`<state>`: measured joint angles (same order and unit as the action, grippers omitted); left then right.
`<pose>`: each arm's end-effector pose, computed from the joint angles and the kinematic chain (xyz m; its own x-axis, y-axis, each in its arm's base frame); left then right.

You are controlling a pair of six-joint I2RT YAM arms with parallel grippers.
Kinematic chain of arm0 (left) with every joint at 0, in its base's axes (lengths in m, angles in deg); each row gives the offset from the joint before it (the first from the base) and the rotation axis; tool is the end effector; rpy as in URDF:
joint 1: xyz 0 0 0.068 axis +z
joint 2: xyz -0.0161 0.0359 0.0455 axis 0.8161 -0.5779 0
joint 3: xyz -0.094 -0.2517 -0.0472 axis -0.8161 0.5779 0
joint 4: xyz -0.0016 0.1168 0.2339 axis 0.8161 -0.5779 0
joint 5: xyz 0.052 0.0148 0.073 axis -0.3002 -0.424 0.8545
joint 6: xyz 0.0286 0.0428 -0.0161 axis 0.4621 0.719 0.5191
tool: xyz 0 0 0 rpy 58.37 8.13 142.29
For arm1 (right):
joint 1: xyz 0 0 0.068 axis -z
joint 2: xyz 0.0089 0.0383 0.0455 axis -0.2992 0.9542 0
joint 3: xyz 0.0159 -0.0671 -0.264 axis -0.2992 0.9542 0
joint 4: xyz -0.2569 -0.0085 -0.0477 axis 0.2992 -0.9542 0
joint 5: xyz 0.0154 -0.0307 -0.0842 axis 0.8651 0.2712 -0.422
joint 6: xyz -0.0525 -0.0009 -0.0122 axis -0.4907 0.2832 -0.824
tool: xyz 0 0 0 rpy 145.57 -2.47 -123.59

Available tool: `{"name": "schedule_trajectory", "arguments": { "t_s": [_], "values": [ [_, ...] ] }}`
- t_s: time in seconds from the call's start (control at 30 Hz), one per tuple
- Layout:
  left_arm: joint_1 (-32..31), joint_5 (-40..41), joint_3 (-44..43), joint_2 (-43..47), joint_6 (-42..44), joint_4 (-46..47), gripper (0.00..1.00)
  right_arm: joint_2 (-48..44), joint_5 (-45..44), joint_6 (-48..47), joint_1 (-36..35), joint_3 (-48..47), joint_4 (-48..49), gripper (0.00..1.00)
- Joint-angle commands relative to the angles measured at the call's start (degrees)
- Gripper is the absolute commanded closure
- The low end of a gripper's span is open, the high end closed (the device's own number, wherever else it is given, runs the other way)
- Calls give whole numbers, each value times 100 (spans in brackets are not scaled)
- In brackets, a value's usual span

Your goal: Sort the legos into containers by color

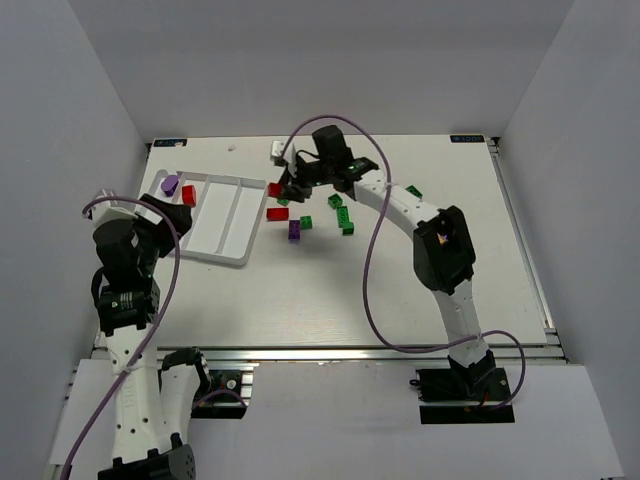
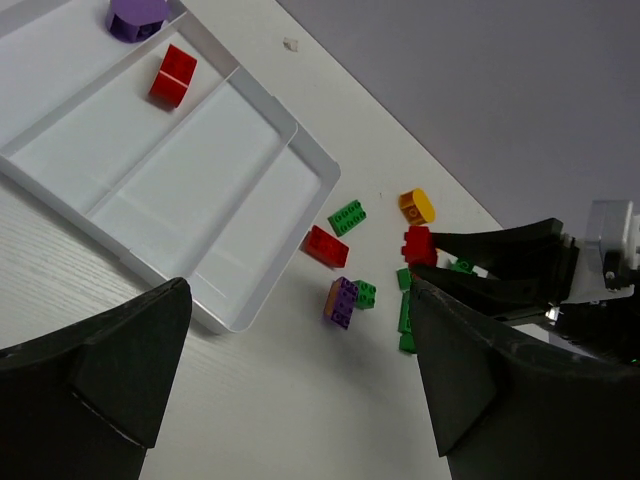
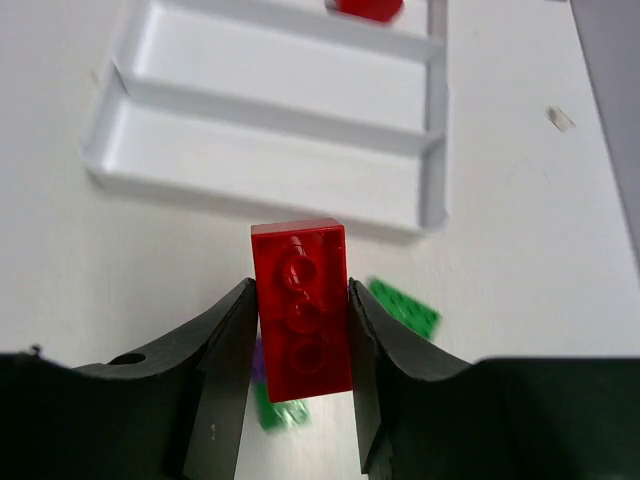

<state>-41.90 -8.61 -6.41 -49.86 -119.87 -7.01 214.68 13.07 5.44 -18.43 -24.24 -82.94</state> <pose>0.1463 0.0292 0.3506 -0.1797 -0.6690 -0.7212 -0.2897 0.7366 -0.6111 0.4058 0.3199 0.2814 0.2562 -0.4201 -0.8706 -0.9444 0.0834 -0.3181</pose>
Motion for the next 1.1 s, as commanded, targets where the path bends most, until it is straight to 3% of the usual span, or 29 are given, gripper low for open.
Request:
{"name": "schedule_trajectory", "arguments": {
  "t_s": [0.0, 0.27, 0.4, 0.53, 0.67, 0.77, 0.83, 0.97, 1.07],
  "values": [
    [12, 219, -456, 105, 211, -298, 2, 211, -229, 2055, -564, -321, 1422, 100],
    [12, 281, -737, 185, 212, -640, 2, 1275, -510, 4340, -1101, -1393, 3057, 100],
    [12, 272, -816, 141, 203, -737, 2, 1557, -975, 5289, -1346, -1202, 4643, 100],
    [12, 211, -913, -26, 273, -808, 2, 1733, -1292, 5353, -1566, -850, 5989, 100],
    [12, 184, -1054, -316, 378, -825, 2, 1795, -1249, 5063, -1690, -700, 6293, 100],
    [12, 36, -1220, -780, 431, -905, 5, 1760, -846, 4871, -1655, -718, 6145, 100],
    [12, -403, -1308, -1062, 431, -905, 12, 1707, -22, 4747, -1506, -648, 6117, 100],
    [12, -1194, -1484, -1678, 353, -791, 41, 1339, 1228, 4659, -1225, -201, 6293, 100],
    [12, -1511, -1362, -1846, 291, -554, 40, 962, 1703, 4545, -1066, 282, 6170, 100]
  ]
}}
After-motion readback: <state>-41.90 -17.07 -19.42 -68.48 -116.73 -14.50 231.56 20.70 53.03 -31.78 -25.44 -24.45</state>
